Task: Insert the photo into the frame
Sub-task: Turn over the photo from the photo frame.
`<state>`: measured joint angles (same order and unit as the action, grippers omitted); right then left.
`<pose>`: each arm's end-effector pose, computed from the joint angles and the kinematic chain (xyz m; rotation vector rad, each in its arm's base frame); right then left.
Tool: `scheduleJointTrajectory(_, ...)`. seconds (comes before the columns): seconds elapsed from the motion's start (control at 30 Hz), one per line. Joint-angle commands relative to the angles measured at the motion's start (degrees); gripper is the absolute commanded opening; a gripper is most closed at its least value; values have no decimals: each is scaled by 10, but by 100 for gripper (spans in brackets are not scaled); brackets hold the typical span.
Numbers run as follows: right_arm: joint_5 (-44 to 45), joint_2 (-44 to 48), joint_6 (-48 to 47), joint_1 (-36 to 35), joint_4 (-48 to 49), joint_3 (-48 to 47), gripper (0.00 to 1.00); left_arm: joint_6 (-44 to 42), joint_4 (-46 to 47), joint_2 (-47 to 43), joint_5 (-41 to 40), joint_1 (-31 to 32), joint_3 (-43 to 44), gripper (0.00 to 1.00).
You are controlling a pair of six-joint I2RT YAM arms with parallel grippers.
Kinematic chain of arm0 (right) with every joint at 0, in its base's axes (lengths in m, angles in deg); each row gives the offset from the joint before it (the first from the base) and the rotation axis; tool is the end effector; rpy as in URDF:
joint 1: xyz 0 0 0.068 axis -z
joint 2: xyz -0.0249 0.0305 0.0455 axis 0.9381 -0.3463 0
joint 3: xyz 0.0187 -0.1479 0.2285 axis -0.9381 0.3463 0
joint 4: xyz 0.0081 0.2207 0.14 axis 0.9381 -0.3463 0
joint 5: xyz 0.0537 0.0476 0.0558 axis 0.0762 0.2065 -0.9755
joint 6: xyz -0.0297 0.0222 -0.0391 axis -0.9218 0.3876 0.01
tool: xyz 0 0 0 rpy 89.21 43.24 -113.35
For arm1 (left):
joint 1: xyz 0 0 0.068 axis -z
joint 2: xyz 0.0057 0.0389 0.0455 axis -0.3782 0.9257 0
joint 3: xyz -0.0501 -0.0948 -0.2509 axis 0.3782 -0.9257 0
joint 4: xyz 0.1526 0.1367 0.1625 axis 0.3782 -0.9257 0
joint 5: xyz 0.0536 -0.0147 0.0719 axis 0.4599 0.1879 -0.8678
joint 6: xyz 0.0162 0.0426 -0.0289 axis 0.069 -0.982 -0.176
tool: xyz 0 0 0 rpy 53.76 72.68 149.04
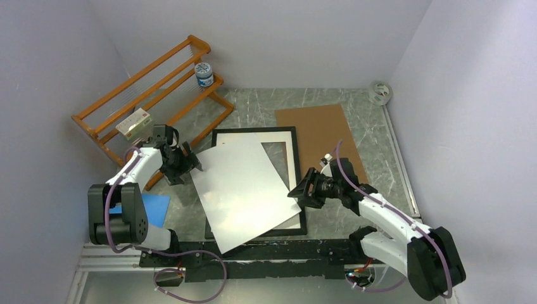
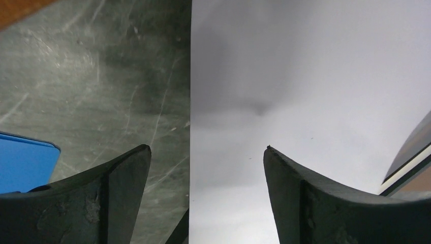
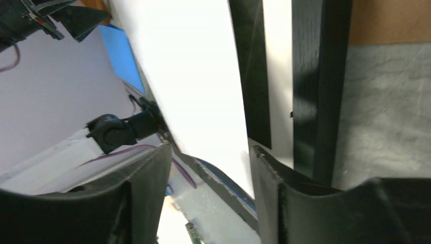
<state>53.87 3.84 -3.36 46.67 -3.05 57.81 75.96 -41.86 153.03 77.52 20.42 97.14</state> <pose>0.1612 0.0901 0.1729 0.4200 2.5692 1.2928 0.2632 0.0031 0.2045 -0.8131 2.6703 -0.3433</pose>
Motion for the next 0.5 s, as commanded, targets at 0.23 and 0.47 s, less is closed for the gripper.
scheduleJointTrajectory(0.23,114,-90,-152,-13,-31,-126,64,-15,12,12,28,-2,-15,90)
scheduleJointTrajectory(0.47,112,-159,-160,-43,-6,-175,61,12,63,25,99,-2,-41,89)
